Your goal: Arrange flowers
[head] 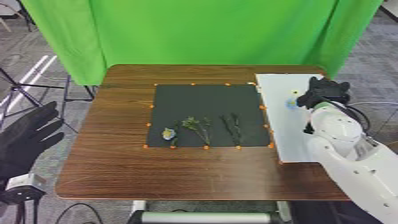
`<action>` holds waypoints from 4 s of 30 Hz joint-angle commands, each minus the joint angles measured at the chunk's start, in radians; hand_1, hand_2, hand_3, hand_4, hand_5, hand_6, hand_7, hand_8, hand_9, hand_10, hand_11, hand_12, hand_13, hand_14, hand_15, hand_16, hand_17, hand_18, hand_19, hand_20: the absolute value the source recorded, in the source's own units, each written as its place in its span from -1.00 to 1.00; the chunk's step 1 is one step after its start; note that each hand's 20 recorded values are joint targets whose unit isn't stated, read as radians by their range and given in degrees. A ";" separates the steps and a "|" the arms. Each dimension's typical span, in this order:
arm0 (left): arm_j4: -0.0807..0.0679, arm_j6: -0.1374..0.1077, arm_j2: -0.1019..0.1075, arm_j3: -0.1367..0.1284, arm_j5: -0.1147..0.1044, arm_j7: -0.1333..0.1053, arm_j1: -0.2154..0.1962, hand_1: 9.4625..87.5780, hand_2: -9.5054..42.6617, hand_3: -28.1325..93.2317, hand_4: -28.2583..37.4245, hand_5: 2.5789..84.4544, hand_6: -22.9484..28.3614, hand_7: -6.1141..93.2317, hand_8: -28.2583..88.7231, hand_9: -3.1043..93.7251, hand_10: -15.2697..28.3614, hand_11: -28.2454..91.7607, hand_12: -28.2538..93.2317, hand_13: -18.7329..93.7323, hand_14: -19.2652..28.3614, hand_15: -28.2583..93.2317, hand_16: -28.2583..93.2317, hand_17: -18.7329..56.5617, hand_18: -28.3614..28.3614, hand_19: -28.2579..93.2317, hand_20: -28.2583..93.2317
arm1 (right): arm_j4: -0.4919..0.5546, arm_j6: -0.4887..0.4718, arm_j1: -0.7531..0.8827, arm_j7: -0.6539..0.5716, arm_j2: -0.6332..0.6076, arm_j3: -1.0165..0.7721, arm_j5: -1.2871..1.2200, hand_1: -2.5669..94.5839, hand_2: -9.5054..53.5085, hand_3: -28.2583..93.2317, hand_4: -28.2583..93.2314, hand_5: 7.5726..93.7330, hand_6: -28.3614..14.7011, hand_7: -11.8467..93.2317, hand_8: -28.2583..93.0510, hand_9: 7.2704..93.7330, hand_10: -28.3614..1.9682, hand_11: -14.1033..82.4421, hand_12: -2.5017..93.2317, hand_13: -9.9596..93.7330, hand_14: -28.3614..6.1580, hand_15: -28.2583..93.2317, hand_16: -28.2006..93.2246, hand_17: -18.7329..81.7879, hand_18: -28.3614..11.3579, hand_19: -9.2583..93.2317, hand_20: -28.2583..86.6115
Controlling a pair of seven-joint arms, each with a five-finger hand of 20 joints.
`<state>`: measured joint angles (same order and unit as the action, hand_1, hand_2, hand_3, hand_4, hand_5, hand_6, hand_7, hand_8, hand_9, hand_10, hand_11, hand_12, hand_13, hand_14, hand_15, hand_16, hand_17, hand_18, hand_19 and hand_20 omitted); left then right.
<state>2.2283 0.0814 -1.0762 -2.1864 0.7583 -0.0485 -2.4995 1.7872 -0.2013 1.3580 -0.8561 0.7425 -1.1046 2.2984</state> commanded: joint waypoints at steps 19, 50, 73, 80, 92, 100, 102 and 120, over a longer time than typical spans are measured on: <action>0.004 -0.007 -0.007 0.001 0.005 0.005 -0.013 -0.66 -0.88 0.60 -1.00 -0.46 -0.04 -0.51 -0.67 -0.54 0.12 -0.36 -0.22 -0.40 0.32 -0.31 -0.41 -0.81 0.67 0.04 -0.37 | -0.045 0.117 0.120 0.029 -0.043 0.017 0.064 -0.37 -1.00 0.89 -1.00 -0.35 -0.05 -0.21 -0.73 -0.21 -0.10 0.01 -0.40 0.11 0.15 0.28 -0.25 -0.43 -0.61 0.54 0.24; 0.010 -0.016 -0.016 -0.001 0.005 -0.001 -0.023 -0.65 -0.86 0.60 -1.00 -0.45 -0.03 -0.50 -0.68 -0.53 0.12 -0.34 -0.22 -0.40 0.32 -0.29 -0.42 -0.81 0.67 0.05 -0.37 | 0.019 0.539 -0.040 0.221 0.008 0.188 0.114 0.09 -1.00 0.84 -1.00 0.50 0.34 0.15 -0.52 0.87 0.49 -0.35 0.11 0.79 0.65 0.23 0.14 0.02 -0.58 0.75 0.40; -0.025 -0.014 0.049 0.049 0.002 0.029 0.063 -0.66 -0.87 0.60 -1.00 -0.48 -0.04 -0.51 -0.67 -0.55 0.11 -0.36 -0.21 -0.41 0.31 -0.32 -0.41 -0.81 0.66 0.05 -0.37 | -0.260 0.378 -0.373 0.312 0.529 0.638 0.090 0.09 -1.00 0.83 -1.00 0.50 0.34 0.15 -0.52 0.87 0.49 -0.36 0.11 0.79 0.64 0.23 0.14 0.01 -0.59 0.75 0.41; -0.032 -0.010 0.078 0.063 0.000 0.042 0.085 -0.66 -0.87 0.60 -1.00 -0.48 -0.04 -0.51 -0.67 -0.55 0.11 -0.36 -0.21 -0.41 0.31 -0.32 -0.41 -0.81 0.66 0.04 -0.37 | -0.329 0.405 -0.426 0.270 0.573 0.697 0.096 0.10 -1.00 0.82 -1.00 0.52 0.35 0.13 -0.53 0.88 0.51 -0.37 0.10 0.80 0.65 0.22 0.15 0.01 -0.58 0.74 0.40; -0.047 -0.006 0.104 0.083 -0.005 0.060 0.112 -0.66 -0.87 0.60 -1.00 -0.48 -0.05 -0.51 -0.67 -0.55 0.11 -0.37 -0.21 -0.41 0.31 -0.32 -0.41 -0.82 0.66 0.05 -0.37 | -0.344 0.307 -0.413 0.262 0.585 0.690 0.069 0.09 -1.00 0.76 -1.00 0.47 0.33 -0.10 -0.58 0.79 0.51 -0.52 -0.05 0.75 0.82 0.03 0.27 -0.02 -0.50 0.67 0.37; -0.050 0.000 0.105 0.085 -0.005 0.064 0.118 -0.66 -0.87 0.60 -1.00 -0.48 -0.04 -0.51 -0.68 -0.55 0.11 -0.37 -0.21 -0.41 0.31 -0.32 -0.41 -0.82 0.66 0.04 -0.37 | -0.349 0.228 -0.399 0.266 0.593 0.675 0.079 0.05 -1.00 0.74 -1.00 0.39 0.30 -0.24 -0.60 0.64 0.42 -0.50 -0.17 0.68 0.84 -0.03 0.28 -0.08 -0.47 0.62 0.36; -0.049 -0.001 0.106 0.085 -0.006 0.064 0.115 -0.66 -0.87 0.60 -1.00 -0.48 -0.04 -0.51 -0.67 -0.55 0.11 -0.37 -0.21 -0.41 0.31 -0.32 -0.41 -0.82 0.66 0.04 -0.37 | -0.355 0.220 -0.398 0.268 0.596 0.670 0.085 0.04 -1.00 0.75 -1.00 0.38 0.30 -0.26 -0.61 0.62 0.39 -0.47 -0.20 0.67 0.83 -0.02 0.27 -0.08 -0.47 0.62 0.36; -0.042 -0.001 0.082 0.073 -0.003 0.050 0.093 -0.66 -0.86 0.60 -1.00 -0.48 -0.04 -0.51 -0.68 -0.55 0.11 -0.36 -0.21 -0.41 0.31 -0.32 -0.41 -0.82 0.66 0.05 -0.37 | -0.282 0.148 -0.401 0.217 0.569 0.641 0.116 -0.19 -1.00 0.84 -1.00 0.05 0.45 -0.28 -0.79 0.39 0.16 -0.24 -0.48 0.53 0.59 0.16 0.09 -0.19 -0.57 0.62 0.39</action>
<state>2.1781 0.0760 -0.9695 -2.1002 0.7564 0.0094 -2.3795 1.4454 -0.0009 0.9627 -0.5965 1.3284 -0.4531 2.3925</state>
